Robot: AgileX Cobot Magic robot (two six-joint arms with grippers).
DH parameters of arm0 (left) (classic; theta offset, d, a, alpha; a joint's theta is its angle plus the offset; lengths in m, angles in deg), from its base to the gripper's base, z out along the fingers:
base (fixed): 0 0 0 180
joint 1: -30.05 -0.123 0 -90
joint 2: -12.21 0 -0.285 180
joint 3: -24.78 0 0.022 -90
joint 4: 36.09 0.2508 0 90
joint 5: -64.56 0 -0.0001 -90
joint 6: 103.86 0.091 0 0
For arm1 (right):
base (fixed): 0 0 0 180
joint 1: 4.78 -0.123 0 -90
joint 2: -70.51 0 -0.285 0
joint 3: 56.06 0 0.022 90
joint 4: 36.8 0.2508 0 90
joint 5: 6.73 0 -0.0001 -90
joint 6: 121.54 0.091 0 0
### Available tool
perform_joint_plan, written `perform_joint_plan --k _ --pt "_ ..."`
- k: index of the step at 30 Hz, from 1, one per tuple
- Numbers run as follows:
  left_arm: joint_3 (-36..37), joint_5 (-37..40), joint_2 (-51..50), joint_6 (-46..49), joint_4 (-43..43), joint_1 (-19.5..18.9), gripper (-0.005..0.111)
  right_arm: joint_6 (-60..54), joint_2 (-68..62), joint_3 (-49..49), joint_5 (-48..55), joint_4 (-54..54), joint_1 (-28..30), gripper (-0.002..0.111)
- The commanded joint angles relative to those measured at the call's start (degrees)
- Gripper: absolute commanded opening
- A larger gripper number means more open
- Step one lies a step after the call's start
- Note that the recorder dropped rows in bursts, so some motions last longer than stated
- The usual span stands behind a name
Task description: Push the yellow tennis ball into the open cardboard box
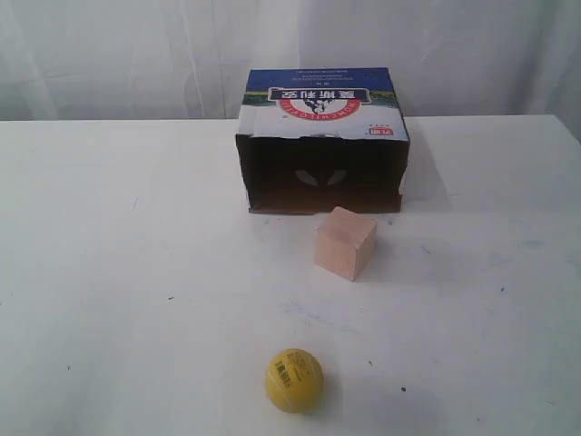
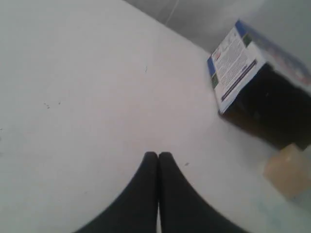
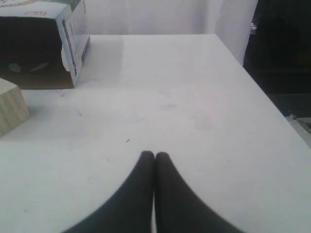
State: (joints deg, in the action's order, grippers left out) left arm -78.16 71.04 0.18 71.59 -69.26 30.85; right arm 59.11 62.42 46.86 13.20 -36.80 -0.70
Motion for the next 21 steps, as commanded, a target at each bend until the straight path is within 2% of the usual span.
perform_joint_plan --k 1,3,4,6,7,9,11,12,14,15,16,17,19,21 --pt "0.16 -9.26 0.22 -1.48 -7.95 -0.13 0.000 -0.65 0.30 -0.14 0.01 0.00 0.42 0.000" --pt "0.16 -18.90 0.22 -3.06 -8.81 -0.13 0.000 -0.65 0.30 -0.14 0.01 0.00 0.42 0.000" --pt "-0.03 -25.01 0.22 -6.95 -9.85 -0.13 0.000 -0.65 0.30 -0.14 0.01 0.00 0.42 0.000" --pt "-3.15 -34.99 -1.24 -10.01 -9.85 -0.13 0.000 -0.65 0.30 -0.14 0.01 0.00 0.42 0.000" --pt "-6.60 -38.34 -3.62 -9.38 -9.73 -0.13 0.000 -0.65 0.30 -0.14 0.01 0.00 0.42 0.000" --pt "-12.72 -37.68 -8.93 -7.88 -8.14 -0.13 0.000 -0.65 0.30 -0.14 0.01 0.00 0.42 0.000" --pt "-21.96 -30.53 -18.21 -7.89 3.32 -0.13 0.000 -0.65 0.30 -0.14 0.01 0.00 0.42 0.000" --pt "-26.35 -23.21 -23.40 -8.66 13.81 -0.13 0.000 -0.65 0.30 -0.14 0.01 0.00 0.42 0.000" --pt "-38.32 -3.17 -35.05 -14.35 36.56 0.98 0.000 -0.65 0.30 -0.14 0.01 0.00 0.42 0.000" --pt "-44.70 7.15 -40.88 -16.60 40.60 2.37 0.000 -0.65 0.30 -0.14 0.01 0.00 0.42 0.000" --pt "-52.66 23.96 -50.46 -10.05 40.65 5.20 0.000 -0.65 0.30 -0.14 0.01 0.00 0.42 0.000" --pt "-56.04 32.40 -55.14 -3.15 38.99 6.63 0.000 -0.65 0.30 -0.14 0.01 0.00 0.42 0.000" --pt "-59.88 44.23 -61.72 10.81 29.10 9.40 0.000 -0.65 0.30 -0.14 0.01 0.00 0.42 0.000" --pt "-60.24 49.30 -66.15 22.16 12.78 12.64 0.000 -0.65 0.30 -0.14 0.01 0.00 0.42 0.000"
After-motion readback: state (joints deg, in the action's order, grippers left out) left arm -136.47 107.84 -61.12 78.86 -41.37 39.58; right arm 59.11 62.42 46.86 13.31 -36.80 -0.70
